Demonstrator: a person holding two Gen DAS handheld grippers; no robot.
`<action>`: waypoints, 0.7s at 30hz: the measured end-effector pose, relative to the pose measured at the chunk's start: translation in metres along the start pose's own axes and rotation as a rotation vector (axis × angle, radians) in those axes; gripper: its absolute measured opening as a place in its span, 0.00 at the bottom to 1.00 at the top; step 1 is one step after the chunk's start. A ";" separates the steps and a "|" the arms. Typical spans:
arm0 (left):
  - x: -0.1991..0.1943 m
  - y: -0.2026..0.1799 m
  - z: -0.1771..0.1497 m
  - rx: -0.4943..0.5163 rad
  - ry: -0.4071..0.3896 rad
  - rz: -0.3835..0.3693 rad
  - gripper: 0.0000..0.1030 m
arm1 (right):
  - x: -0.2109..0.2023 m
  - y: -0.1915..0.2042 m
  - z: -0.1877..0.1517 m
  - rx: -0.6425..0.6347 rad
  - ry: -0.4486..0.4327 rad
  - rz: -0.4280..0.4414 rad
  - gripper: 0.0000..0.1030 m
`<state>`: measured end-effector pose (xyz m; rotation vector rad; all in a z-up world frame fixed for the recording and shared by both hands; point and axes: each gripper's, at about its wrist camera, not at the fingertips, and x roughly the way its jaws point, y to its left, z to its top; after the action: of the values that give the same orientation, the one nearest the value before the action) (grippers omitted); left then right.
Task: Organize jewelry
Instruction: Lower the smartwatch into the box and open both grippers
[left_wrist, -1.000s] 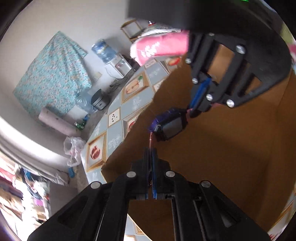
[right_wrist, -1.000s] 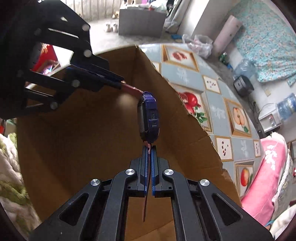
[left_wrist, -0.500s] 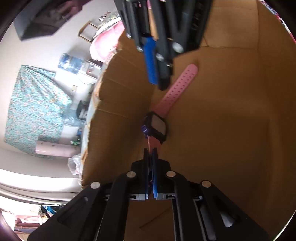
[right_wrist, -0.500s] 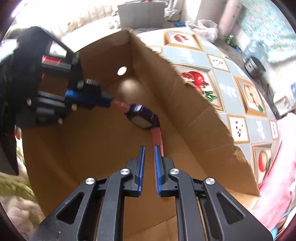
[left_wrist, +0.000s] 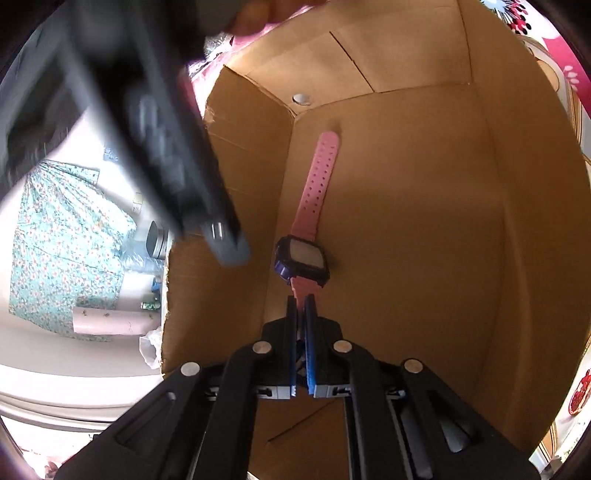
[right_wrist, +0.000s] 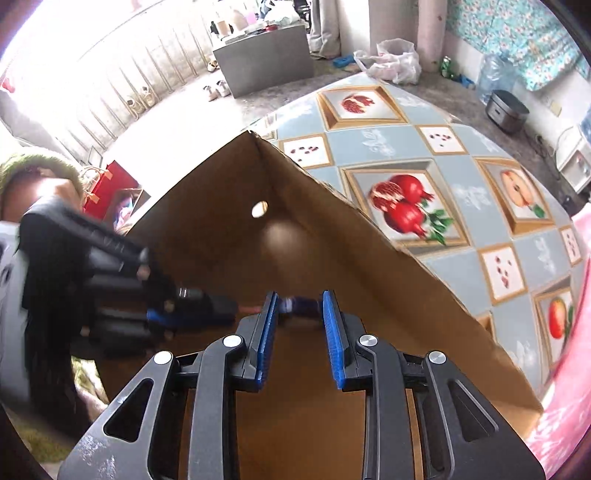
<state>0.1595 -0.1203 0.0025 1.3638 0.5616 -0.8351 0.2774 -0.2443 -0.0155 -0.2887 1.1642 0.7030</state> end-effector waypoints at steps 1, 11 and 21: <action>-0.001 -0.002 -0.001 0.007 -0.005 0.003 0.05 | 0.007 0.000 0.004 0.008 0.013 0.003 0.22; -0.008 -0.024 -0.008 0.041 -0.028 0.029 0.03 | 0.044 0.013 0.017 0.074 0.125 0.025 0.10; -0.011 -0.015 -0.015 -0.056 0.000 0.078 0.05 | 0.028 0.005 0.009 0.069 0.097 0.008 0.29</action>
<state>0.1426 -0.1033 -0.0008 1.3260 0.5249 -0.7516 0.2871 -0.2260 -0.0370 -0.2629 1.2798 0.6604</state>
